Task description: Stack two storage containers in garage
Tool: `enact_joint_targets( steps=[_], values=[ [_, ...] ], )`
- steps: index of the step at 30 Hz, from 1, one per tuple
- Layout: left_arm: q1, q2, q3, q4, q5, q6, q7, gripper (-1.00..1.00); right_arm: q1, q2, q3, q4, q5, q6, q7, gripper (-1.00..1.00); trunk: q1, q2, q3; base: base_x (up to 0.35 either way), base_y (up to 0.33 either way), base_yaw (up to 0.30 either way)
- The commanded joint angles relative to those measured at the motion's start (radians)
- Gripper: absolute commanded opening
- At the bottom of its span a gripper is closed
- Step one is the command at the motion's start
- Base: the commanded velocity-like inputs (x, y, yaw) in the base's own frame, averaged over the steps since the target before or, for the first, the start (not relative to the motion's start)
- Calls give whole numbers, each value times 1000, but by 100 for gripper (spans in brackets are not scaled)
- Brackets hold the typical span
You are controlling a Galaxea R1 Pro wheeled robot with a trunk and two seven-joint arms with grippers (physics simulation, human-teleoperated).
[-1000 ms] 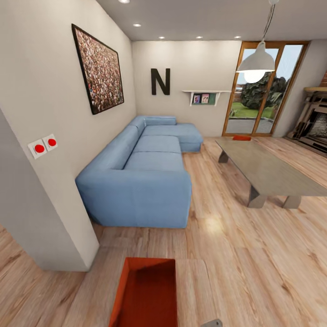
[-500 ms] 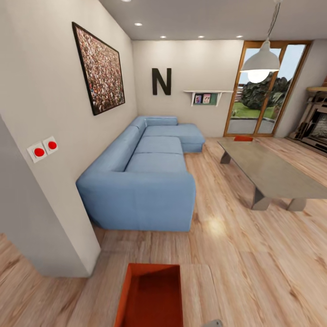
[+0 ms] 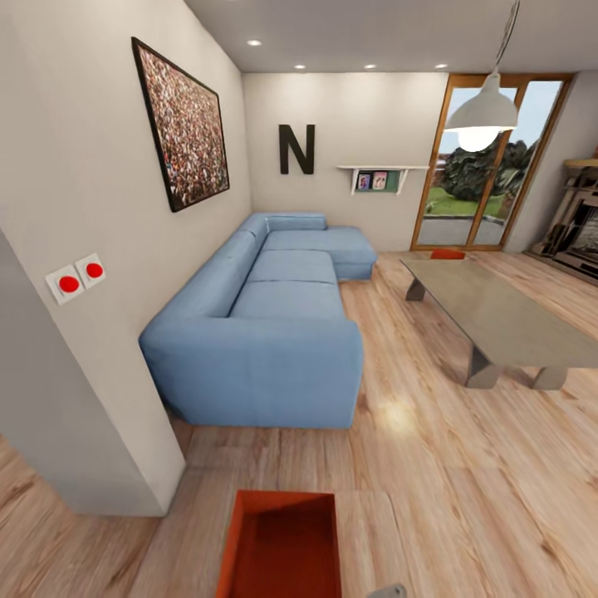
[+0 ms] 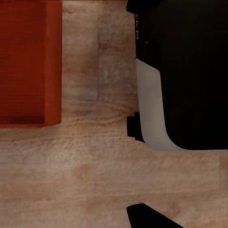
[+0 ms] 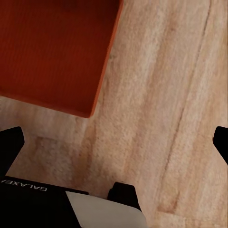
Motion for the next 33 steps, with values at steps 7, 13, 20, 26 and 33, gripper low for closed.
enact_joint_targets(
  steps=[7,13,20,26,33],
  values=[
    [-1,0,-3,0,1,-2,0,100,-1,-1,9,-3,-10,6,-7,100,0,-1,-1,232,150,0],
    [-1,0,-3,0,1,-2,0,100,-1,-1,9,-2,-10,6,-8,100,0,-1,-1,30,18,0],
    [-1,0,-3,0,1,-2,0,100,-1,-1,9,-2,-10,5,-8,100,0,-1,-1,14,9,0],
    [-1,0,-2,0,1,-1,0,100,-1,-1,9,-3,-10,6,-8,100,0,-1,-1,154,106,0],
    [-1,1,18,-10,6,-1,0,100,-1,-1,8,-6,-10,5,-8,100,0,-1,-1,19,13,0]
  ],
)
